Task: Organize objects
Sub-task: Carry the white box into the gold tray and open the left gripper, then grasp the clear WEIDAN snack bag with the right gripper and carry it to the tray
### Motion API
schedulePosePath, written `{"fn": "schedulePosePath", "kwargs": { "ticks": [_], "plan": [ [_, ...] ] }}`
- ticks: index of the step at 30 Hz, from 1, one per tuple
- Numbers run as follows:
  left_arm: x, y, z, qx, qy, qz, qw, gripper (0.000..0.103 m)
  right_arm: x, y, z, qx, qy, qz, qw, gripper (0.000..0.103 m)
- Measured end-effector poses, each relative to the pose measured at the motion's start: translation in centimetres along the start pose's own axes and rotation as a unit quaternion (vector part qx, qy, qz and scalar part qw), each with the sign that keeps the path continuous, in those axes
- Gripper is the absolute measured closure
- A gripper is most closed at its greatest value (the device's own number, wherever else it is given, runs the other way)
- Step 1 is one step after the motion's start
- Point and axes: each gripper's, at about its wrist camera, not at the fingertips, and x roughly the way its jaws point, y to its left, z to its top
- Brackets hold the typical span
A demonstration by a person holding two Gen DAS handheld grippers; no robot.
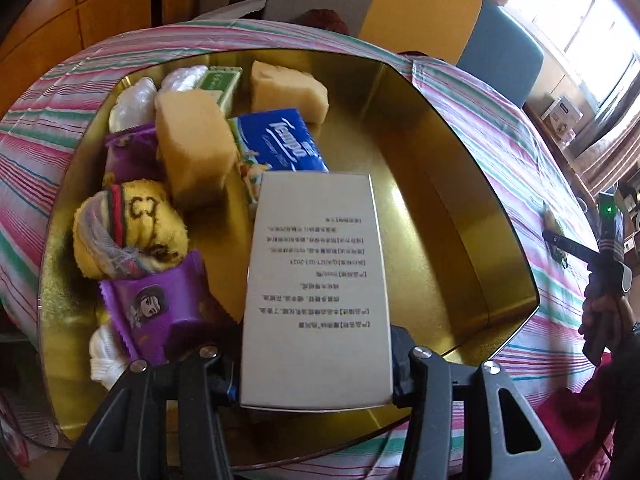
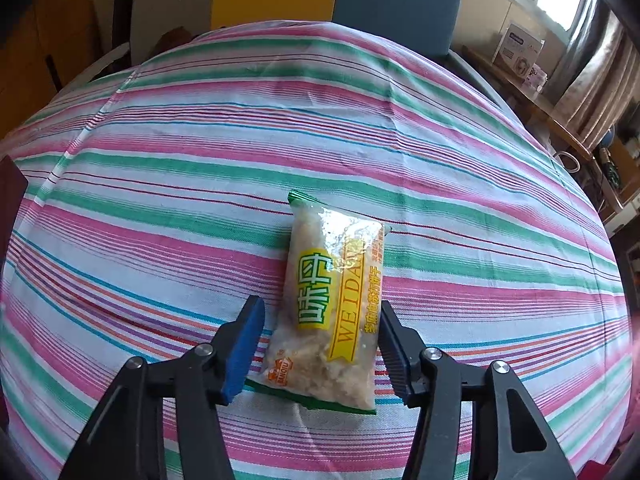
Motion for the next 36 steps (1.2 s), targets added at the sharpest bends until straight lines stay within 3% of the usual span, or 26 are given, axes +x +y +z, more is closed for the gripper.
{"fn": "schedulePosePath", "kwargs": {
  "ticks": [6,13,14,17,24,27,36],
  "plan": [
    [-1.5,-0.2,0.1,0.023,-0.03,0.028,0.9989,0.052,0.2,0.1,0.2,-0.001,0.001,0.0,1.0,0.046],
    [-0.5,-0.8,0.8,0.056,-0.041,0.069,0.9952,0.052,0.2,0.1,0.2,-0.002,0.002,-0.001,1.0,0.047],
    [-0.6,-0.7,0.8,0.058,-0.043,0.071,0.9949,0.052,0.2,0.1,0.2,-0.005,0.001,0.0,1.0,0.051],
    [-0.8,-0.5,0.8,0.054,-0.043,0.068,0.9953,0.052,0.0,0.7,0.1,-0.023,-0.003,0.001,1.0,0.059],
    [-3.1,-0.4,0.8,0.053,-0.072,0.063,0.994,0.051,0.2,0.5,0.1,-0.021,-0.005,0.004,1.0,0.059],
    [-4.1,-0.2,0.8,0.052,-0.083,0.056,0.9936,0.045,0.3,0.5,0.1,-0.022,-0.006,0.003,1.0,0.059],
    [-5.9,0.2,1.0,0.051,-0.11,0.052,0.9912,0.045,0.0,0.9,-0.1,-0.02,0.008,-0.006,1.0,0.061]
  ]
}}
